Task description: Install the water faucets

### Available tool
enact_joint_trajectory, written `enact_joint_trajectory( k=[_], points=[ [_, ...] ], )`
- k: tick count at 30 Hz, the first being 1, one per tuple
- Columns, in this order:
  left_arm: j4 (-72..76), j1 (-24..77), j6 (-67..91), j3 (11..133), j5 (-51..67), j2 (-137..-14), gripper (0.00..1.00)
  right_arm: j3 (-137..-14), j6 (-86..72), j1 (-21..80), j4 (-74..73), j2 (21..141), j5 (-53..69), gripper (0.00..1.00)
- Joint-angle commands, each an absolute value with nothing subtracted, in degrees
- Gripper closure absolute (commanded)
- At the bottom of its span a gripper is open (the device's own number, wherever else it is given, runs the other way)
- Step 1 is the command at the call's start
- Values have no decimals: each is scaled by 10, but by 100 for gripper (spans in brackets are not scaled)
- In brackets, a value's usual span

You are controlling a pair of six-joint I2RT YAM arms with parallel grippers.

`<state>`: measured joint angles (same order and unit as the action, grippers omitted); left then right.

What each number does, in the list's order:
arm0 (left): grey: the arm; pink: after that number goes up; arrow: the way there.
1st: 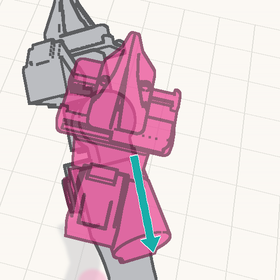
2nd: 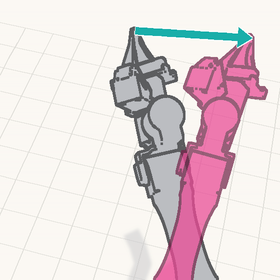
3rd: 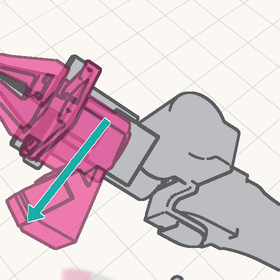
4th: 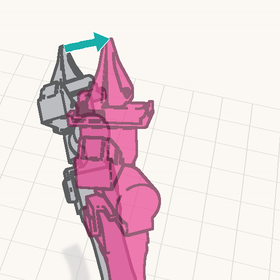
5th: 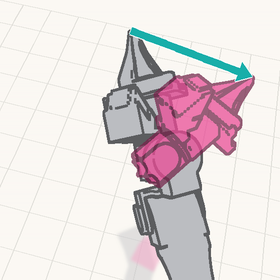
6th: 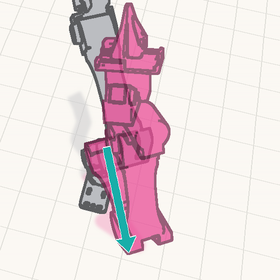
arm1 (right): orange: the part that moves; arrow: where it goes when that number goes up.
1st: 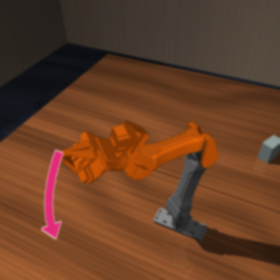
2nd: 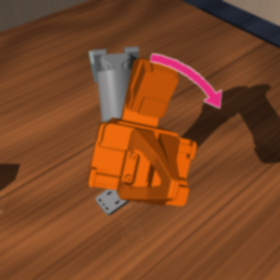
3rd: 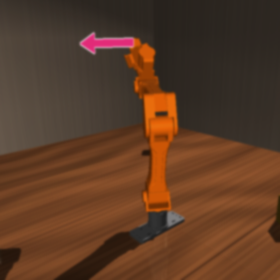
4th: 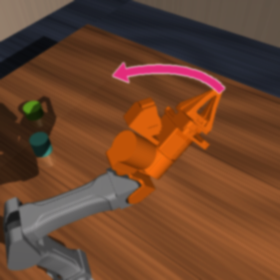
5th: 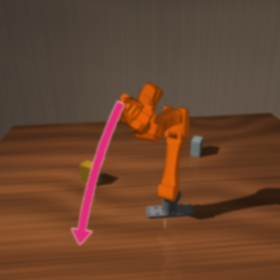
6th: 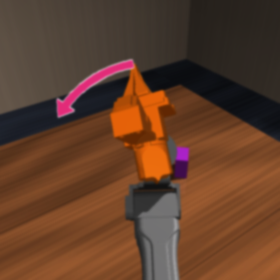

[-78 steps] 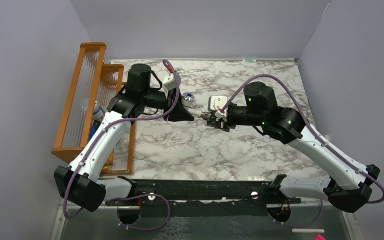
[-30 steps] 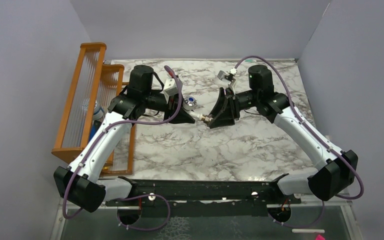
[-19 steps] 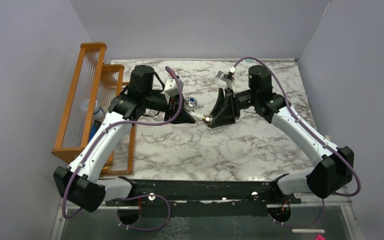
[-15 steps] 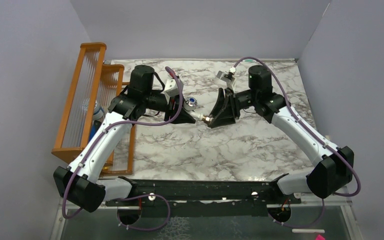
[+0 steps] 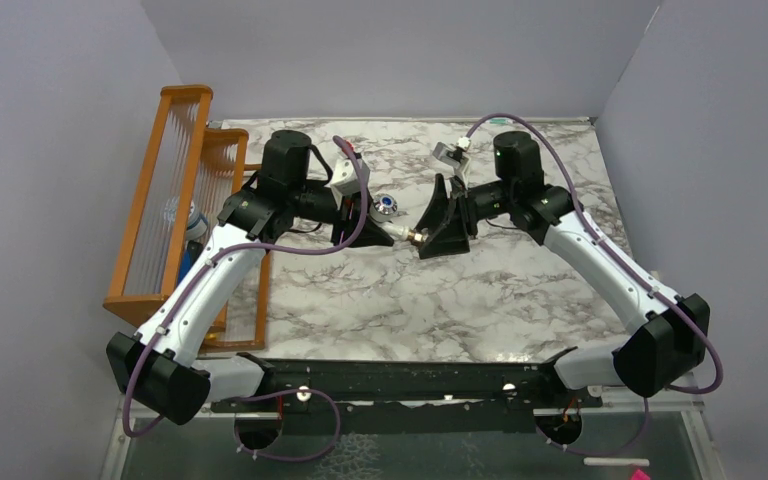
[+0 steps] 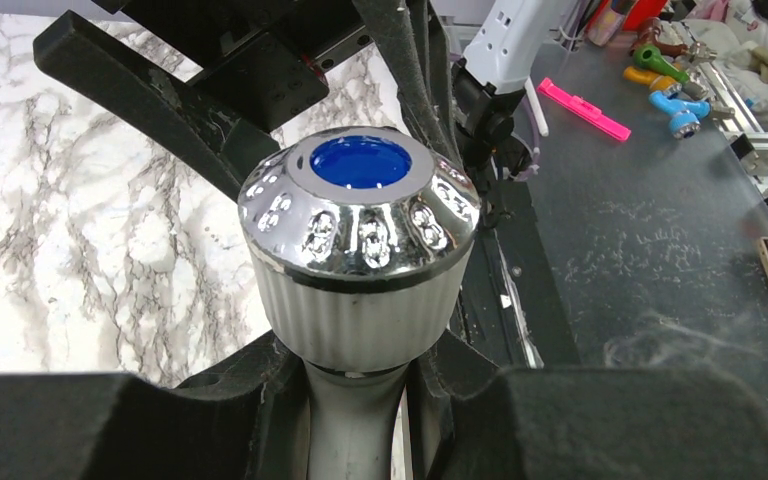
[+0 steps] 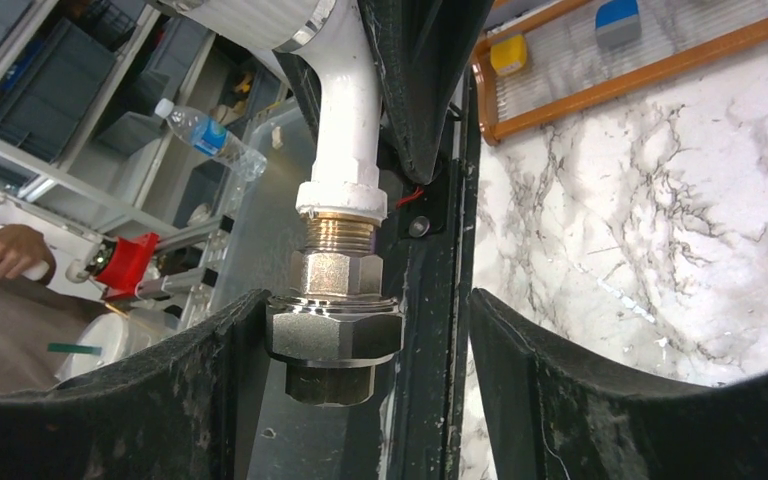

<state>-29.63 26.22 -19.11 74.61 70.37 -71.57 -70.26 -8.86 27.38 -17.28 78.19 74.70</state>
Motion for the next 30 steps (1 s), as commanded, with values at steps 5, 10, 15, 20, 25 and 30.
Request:
enact_joint_trajectory(
  k=[5, 10, 15, 20, 25, 30],
  points=[
    [-253, 271, -194, 778, 727, -697, 100, -744, 9, 276, -250, 755, 670, 20],
    [-253, 271, -193, 781, 719, -700, 100, -743, 48, 276, -258, 724, 640, 16],
    [-245, 271, -184, 786, 709, -707, 100, -731, 85, 276, -257, 693, 613, 16],
    [-218, 271, -159, 783, 694, -709, 100, -683, 94, 277, -174, 630, 567, 16],
    [-126, 271, -83, 755, 663, -701, 100, -589, 96, 276, -34, 546, 482, 17],
    [-38, 270, -8, 725, 664, -699, 100, -507, 122, 276, 101, 497, 434, 17]
  ],
)
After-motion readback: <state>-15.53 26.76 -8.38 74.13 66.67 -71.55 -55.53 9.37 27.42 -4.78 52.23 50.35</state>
